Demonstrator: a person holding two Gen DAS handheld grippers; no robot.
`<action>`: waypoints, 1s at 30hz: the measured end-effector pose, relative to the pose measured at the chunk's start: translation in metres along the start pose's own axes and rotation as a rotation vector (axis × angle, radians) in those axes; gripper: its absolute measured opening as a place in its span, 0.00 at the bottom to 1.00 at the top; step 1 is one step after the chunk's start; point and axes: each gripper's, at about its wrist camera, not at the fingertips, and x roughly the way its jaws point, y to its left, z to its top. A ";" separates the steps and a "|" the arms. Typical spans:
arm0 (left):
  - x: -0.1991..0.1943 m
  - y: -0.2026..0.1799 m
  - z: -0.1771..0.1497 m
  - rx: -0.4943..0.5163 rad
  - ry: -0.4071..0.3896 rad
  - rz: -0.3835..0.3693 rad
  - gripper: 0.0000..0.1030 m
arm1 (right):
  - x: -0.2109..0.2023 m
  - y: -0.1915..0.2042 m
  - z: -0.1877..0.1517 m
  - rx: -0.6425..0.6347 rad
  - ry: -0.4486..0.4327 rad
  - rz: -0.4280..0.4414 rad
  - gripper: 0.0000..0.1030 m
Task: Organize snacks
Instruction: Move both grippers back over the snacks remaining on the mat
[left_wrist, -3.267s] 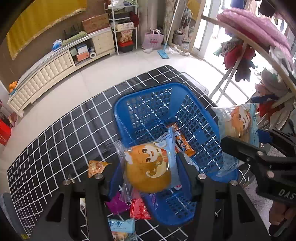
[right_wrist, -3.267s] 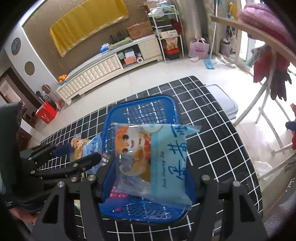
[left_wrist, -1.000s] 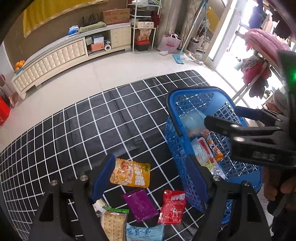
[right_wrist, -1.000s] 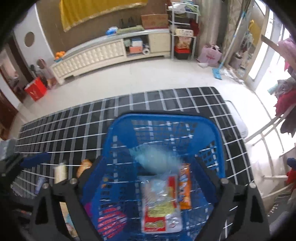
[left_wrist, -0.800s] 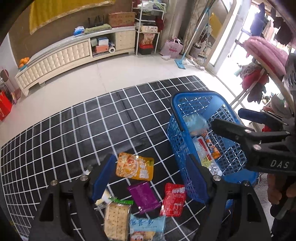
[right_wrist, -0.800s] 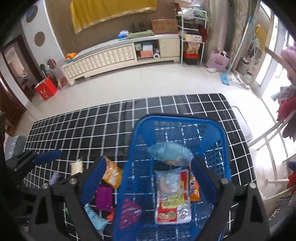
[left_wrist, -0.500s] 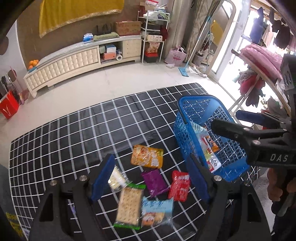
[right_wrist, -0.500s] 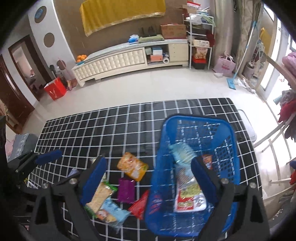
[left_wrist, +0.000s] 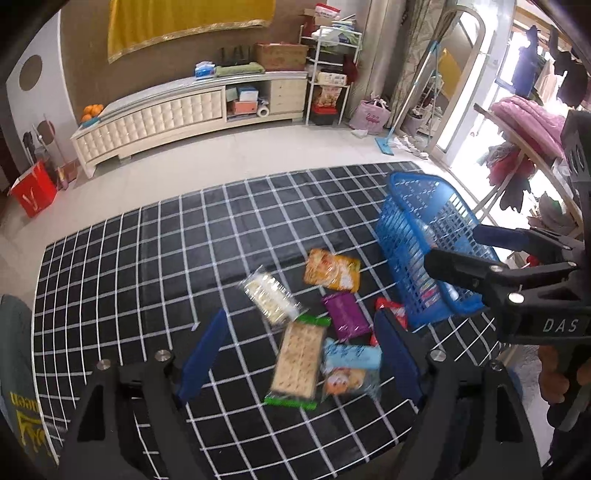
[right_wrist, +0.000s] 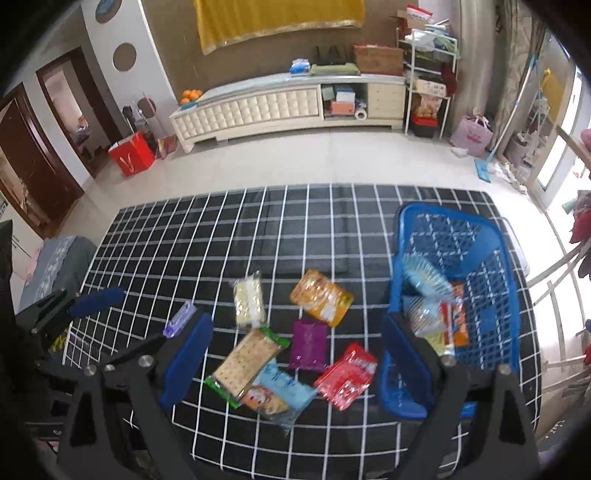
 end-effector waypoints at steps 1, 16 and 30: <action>0.002 0.005 -0.005 -0.005 0.010 0.000 0.78 | 0.004 0.003 -0.004 0.003 0.011 0.006 0.92; 0.046 0.054 -0.077 -0.069 0.129 -0.003 0.78 | 0.077 0.028 -0.069 0.160 0.233 0.074 0.92; 0.085 0.081 -0.092 -0.121 0.188 -0.024 0.78 | 0.130 0.022 -0.095 0.229 0.357 0.018 0.92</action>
